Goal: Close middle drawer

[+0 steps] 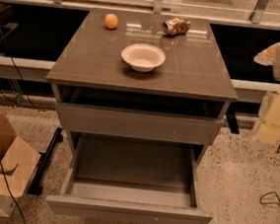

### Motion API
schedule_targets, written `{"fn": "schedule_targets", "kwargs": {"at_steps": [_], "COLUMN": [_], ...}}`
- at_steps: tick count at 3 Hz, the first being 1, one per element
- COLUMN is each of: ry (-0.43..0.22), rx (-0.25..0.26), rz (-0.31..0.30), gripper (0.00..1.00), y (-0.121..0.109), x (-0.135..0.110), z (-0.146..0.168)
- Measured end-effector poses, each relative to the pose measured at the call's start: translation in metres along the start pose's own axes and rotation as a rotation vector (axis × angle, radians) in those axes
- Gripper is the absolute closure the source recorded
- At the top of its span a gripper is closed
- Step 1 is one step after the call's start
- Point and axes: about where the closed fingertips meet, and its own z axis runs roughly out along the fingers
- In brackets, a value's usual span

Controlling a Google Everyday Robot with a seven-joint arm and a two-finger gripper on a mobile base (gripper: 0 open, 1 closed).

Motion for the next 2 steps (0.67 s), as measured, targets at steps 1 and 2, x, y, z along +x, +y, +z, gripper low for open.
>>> {"fn": "schedule_targets", "kwargs": {"at_steps": [1,2], "ry": [0.000,-0.002], "rx": [0.000,0.008], "rz": [0.000,-0.001], "gripper": [0.00,0.11], "y": [0.0000,-0.0005], "x": [0.0000,-0.0010], "z": [0.0000,-0.0018]}}
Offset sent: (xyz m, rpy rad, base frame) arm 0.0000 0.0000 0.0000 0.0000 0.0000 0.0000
